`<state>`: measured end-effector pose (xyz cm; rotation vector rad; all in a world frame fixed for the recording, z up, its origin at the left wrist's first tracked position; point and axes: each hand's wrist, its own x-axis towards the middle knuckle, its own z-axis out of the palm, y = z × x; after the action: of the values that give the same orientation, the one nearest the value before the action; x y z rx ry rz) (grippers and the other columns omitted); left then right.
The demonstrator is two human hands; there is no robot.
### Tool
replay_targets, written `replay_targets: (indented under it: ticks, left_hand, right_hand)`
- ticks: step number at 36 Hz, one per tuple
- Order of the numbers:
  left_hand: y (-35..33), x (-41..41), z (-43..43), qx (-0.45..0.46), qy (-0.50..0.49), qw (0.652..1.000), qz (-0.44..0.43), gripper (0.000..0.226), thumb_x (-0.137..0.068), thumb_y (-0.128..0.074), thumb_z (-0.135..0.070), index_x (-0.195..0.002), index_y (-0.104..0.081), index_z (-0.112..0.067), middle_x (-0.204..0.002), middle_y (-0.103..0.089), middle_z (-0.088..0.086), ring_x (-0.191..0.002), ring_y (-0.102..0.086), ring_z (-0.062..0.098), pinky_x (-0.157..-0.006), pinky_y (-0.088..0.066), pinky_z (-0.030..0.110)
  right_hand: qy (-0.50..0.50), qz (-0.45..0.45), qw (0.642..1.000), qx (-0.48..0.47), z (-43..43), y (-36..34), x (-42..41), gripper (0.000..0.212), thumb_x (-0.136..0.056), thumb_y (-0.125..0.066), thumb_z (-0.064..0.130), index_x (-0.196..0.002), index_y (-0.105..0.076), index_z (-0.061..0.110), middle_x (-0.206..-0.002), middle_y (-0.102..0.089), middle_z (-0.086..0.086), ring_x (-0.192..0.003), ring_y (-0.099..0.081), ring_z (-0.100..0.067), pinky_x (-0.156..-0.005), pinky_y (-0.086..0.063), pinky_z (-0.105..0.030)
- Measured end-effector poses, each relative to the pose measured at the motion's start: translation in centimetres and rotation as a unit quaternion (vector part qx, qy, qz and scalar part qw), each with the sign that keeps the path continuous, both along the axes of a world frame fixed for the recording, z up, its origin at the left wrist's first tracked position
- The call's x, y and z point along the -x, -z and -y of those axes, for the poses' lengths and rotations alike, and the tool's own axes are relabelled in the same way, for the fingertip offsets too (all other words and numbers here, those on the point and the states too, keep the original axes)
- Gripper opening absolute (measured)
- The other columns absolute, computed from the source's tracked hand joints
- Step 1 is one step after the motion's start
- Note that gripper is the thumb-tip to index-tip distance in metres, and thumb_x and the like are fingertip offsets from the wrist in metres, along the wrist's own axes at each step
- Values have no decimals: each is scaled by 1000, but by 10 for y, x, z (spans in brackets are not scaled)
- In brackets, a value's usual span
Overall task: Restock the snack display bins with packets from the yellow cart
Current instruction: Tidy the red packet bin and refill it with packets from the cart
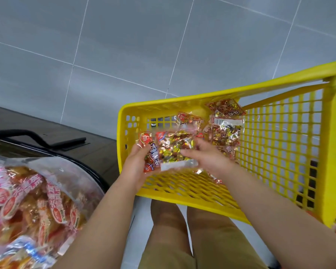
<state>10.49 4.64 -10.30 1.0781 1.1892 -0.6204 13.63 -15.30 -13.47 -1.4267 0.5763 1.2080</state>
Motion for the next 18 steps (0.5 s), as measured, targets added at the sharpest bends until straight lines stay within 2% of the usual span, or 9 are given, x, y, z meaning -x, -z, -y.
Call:
replay_targets:
  ticks: [2, 4, 6, 7, 9, 13, 15, 17, 18]
  left_hand:
    - [-5, 0, 1, 16, 7, 1000, 22, 16, -96, -51, -39, -108, -59, -31, -103, -72, -2, -89, -70, 15, -66, -55, 28]
    - [-11, 2, -3, 23, 26, 998, 56, 44, -80, -54, -59, -115, -57, -33, -95, -74, -16, -82, -70, 0, -61, -54, 17]
    - [-14, 8, -10, 9, 53, 996, 70, 70, -71, -58, -65, -128, -52, -26, -113, -71, -7, -98, -69, 8, -77, -56, 28]
    - [-16, 11, -13, -6, 72, 994, 76, 73, -73, -66, -61, -132, -50, -21, -121, -67, 1, -106, -66, 16, -87, -54, 37]
    - [-19, 20, -17, -60, 111, 988, 90, 64, -75, -76, -43, -128, -50, -18, -121, -65, 4, -108, -64, 18, -95, -50, 43]
    - [-19, 30, -22, -145, 95, 980, 101, 39, -78, -76, -17, -111, -56, -23, -107, -70, 3, -97, -68, 18, -85, -54, 37]
    - [-18, 31, -25, -169, 76, 977, 102, 34, -79, -76, -15, -105, -56, -26, -101, -70, -2, -91, -69, 13, -78, -56, 33]
    - [-19, 32, -28, -190, 66, 974, 108, 33, -79, -77, -17, -100, -55, -31, -95, -69, -10, -83, -68, 3, -70, -54, 26]
    - [-20, 33, -30, -198, 65, 972, 111, 34, -78, -78, -19, -100, -55, -32, -95, -69, -12, -82, -68, 0, -69, -53, 24]
  right_hand:
    - [-33, 36, 999, -1, -13, -1, 13, 48, -75, -75, 39, -118, -58, 29, -97, -67, 21, -85, -61, 5, -65, -45, -16]
    - [-44, 52, 998, -14, -26, -2, 23, 25, -76, -73, 42, -98, -63, 34, -85, -69, 24, -78, -62, 10, -63, -43, -13]
    - [-60, 61, 996, -12, -36, -3, 29, 23, -75, -72, 48, -92, -62, 36, -85, -68, 25, -78, -61, 11, -63, -43, -13]
    - [-62, 65, 996, -11, -41, -2, 31, 25, -75, -72, 49, -94, -62, 36, -88, -68, 23, -82, -61, 9, -65, -44, -14]
    - [-73, 75, 994, -20, -48, 1, 32, 28, -76, -71, 47, -99, -63, 35, -94, -68, 22, -87, -61, 8, -69, -45, -15]
    - [-106, 68, 991, -49, -51, 8, 25, 15, -80, -59, 58, -86, -59, 45, -81, -63, 31, -80, -59, 13, -65, -42, -9]
    - [-73, 95, 993, 23, -49, 24, 18, 23, -83, -51, 63, -96, -57, 45, -92, -58, 28, -95, -57, 0, -73, -40, -16]
    - [-77, 157, 976, 133, -46, 48, 12, 37, -86, -58, 50, -116, -57, 27, -112, -58, 10, -109, -54, -14, -81, -40, -22]
    - [-117, 179, 961, 175, -45, 58, 9, 45, -85, -63, 43, -123, -55, 20, -122, -54, 1, -116, -49, -19, -87, -39, -24]
